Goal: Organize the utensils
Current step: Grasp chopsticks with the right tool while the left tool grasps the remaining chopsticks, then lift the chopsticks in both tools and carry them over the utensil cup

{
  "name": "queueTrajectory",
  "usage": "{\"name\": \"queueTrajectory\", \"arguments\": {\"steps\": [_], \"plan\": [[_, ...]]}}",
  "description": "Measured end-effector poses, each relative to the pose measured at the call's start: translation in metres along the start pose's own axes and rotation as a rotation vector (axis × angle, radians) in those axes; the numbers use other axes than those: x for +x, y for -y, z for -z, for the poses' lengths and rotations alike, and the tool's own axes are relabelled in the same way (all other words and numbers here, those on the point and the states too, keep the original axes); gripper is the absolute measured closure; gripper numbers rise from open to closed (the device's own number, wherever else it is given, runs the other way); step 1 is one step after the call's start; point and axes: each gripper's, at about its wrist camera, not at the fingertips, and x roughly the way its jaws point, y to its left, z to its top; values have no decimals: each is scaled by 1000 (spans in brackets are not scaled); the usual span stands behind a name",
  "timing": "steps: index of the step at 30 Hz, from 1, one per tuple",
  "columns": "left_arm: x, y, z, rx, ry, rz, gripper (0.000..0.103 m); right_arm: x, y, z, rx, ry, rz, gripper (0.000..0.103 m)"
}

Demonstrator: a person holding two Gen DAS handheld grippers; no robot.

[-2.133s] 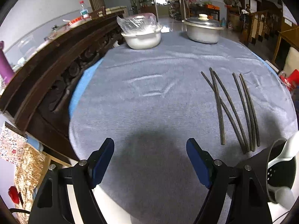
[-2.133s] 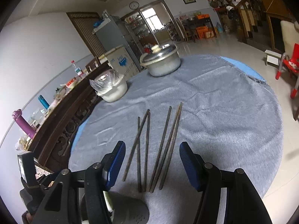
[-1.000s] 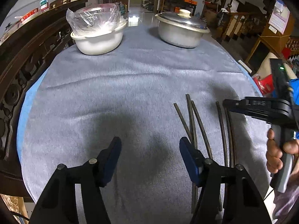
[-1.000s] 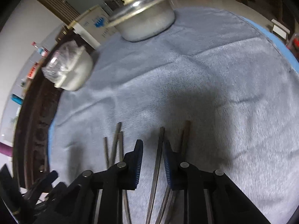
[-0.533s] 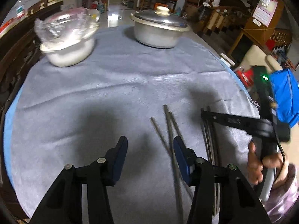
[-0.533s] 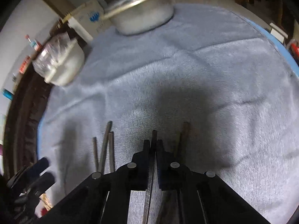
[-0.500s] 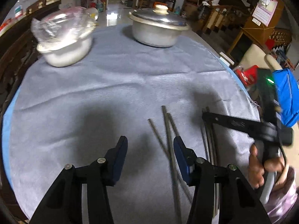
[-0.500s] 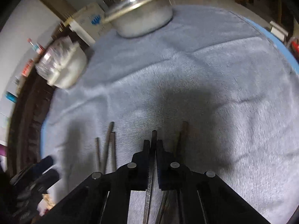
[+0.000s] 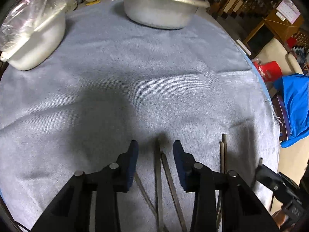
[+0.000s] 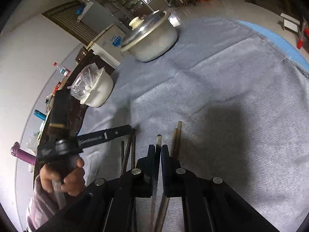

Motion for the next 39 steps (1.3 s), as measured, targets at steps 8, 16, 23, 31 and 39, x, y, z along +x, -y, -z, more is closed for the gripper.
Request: {"name": "queueTrajectory", "arguments": {"steps": [8, 16, 23, 31, 39], "plan": [[13, 4, -5, -5, -34, -41, 78, -6, 7, 0, 10, 15, -33, 96], [10, -1, 2, -27, -13, -35, 97, -21, 3, 5, 4, 60, -51, 96], [-23, 1, 18, -30, 84, 10, 97, -44, -10, 9, -23, 106, -52, 96], [-102, -2, 48, -38, 256, 28, 97, -81, -32, 25, -70, 194, -45, 96], [-183, 3, 105, -52, 467, 31, 97, -125, -63, 54, -136, 295, -24, 96]]}}
